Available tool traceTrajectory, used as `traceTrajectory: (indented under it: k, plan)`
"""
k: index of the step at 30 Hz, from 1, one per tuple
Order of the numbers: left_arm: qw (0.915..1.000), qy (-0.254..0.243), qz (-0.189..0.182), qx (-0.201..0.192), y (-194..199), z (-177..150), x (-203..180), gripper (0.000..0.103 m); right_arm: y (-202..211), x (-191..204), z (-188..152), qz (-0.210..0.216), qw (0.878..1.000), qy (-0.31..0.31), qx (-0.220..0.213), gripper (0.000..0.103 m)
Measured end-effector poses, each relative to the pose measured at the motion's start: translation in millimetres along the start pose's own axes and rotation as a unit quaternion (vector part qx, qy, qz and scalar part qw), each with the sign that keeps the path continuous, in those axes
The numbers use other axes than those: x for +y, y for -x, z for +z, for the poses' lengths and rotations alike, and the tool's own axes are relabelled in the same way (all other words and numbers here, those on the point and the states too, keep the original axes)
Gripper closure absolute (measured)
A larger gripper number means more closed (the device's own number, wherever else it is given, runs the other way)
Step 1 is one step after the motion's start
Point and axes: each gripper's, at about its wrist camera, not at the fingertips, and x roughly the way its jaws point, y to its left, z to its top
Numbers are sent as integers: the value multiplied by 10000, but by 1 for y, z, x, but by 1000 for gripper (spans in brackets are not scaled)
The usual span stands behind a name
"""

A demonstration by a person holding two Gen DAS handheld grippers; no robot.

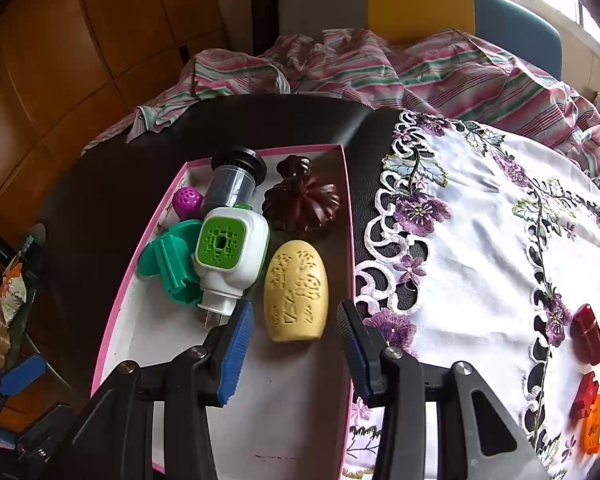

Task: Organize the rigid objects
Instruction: 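Lower the yellow egg into the tray beside the plug device, release, then move both grippers back to the red and orange pieces on the tablecloth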

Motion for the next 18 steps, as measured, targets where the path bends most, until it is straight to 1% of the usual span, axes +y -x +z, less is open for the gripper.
traceTrajectory:
  k: [7, 18]
  plan:
    - [10000, -69, 14, 16, -1, -2, -4, 26, 8, 0, -3, 33, 10000, 23, -57, 59]
    - [9999, -113, 66, 27, -2, -1, -7, 26, 28, -5, -8, -85, 9996, 184, -216, 58]
